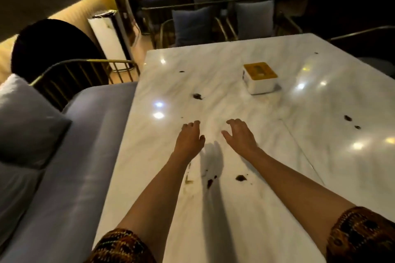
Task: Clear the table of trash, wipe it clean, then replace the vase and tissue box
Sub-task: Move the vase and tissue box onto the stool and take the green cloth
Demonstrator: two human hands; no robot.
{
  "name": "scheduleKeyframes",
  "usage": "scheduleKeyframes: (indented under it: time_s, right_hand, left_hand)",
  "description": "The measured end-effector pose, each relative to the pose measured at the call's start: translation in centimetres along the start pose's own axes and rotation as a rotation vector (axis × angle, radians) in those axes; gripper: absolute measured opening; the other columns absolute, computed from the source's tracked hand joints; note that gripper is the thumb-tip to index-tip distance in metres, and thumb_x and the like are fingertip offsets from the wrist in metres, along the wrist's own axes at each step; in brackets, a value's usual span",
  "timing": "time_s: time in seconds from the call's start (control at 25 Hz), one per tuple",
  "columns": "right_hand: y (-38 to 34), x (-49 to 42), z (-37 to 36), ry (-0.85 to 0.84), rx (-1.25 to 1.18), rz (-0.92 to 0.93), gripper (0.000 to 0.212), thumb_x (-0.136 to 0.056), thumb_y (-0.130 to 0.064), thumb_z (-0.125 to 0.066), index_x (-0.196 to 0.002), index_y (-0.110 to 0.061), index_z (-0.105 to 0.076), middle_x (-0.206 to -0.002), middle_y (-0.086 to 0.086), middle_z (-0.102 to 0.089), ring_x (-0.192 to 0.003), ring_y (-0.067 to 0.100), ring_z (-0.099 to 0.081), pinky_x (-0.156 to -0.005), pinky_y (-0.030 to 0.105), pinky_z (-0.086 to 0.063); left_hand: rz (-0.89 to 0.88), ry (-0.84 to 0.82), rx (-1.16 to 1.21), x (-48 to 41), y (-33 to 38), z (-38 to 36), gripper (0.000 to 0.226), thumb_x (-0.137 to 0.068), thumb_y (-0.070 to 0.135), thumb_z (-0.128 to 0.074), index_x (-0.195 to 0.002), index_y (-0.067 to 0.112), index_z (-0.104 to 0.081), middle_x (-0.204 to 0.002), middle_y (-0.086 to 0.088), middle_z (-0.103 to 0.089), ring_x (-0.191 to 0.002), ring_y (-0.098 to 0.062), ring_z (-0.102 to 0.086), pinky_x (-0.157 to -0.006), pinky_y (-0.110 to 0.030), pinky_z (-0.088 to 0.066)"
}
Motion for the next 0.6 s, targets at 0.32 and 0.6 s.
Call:
scheduleKeyframes:
  time_s: [0.32, 0.6]
  right_hand:
    - [9.8, -6.7, 5.8, 0.113, 0.062, -0.148, 0.044, -0.093, -0.032, -0.056, -0.129, -0.007, -0.049, -0.13, 0.013, -0.049, -0.123, 0.028, -0.041, -0.093, 0.038, -0.043]
    - [16.4, -16.4, 5.6, 0.119, 0.119, -0.187, 0.068, -0.088, -0.053, -0.056, -0.139, -0.01, -0.038, -0.144, 0.016, -0.033, -0.128, 0.032, -0.033, -0.103, 0.041, -0.039]
  left_hand:
    - [-0.088, -0.056, 0.033, -10.2, 8.9, -3.8, 0.049, -0.091, 0.015, -0.051, -0.136, 0.008, -0.035, -0.122, -0.013, -0.052, -0.121, -0.027, -0.04, -0.085, -0.039, -0.046]
    - [-0.056, -0.068, 0.023, -21.4, 12.9, -8.8, 0.051, -0.09, 0.011, -0.05, -0.139, 0.008, -0.034, -0.128, -0.015, -0.05, -0.125, -0.029, -0.037, -0.09, -0.04, -0.043]
Point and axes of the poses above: each hand's wrist, its own x-axis away from the middle knuckle, its own z-axis out of the back of the hand, y = z × x, the point moved 5 cm from there along -x, towards the middle knuckle
